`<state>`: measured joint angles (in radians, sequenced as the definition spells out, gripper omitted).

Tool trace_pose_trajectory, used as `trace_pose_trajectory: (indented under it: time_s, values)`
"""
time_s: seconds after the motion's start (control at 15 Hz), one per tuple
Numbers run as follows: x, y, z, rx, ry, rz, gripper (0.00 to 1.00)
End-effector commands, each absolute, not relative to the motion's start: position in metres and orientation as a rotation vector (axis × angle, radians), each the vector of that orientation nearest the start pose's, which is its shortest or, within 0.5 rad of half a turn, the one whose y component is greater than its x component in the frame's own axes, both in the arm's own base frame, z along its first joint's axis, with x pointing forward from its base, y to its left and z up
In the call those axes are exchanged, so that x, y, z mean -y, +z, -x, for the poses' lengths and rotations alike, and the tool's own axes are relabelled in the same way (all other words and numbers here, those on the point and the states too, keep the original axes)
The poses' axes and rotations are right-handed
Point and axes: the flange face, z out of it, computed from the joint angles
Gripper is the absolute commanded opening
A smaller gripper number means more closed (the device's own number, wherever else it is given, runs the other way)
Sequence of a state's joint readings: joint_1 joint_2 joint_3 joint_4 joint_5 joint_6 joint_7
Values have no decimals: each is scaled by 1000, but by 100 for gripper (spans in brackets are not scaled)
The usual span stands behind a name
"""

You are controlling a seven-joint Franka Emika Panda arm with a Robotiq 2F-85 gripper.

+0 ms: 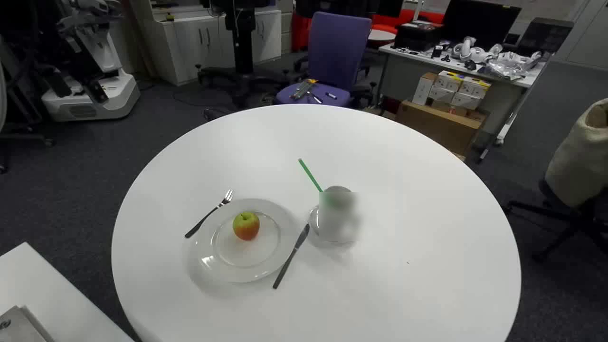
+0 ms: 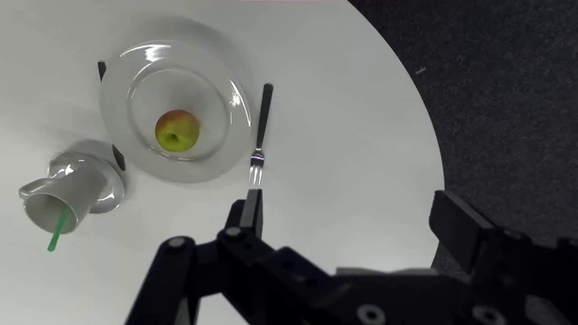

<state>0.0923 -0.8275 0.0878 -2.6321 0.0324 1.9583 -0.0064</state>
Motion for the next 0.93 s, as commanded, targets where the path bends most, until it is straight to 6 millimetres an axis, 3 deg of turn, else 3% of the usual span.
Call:
trace_pose_trajectory:
  time_s: [0.0, 0.87]
  values:
    - [-62, 506, -314, 241, -240, 3146, 100]
    - [-59, 507, -318, 251, -284, 3170, 100]
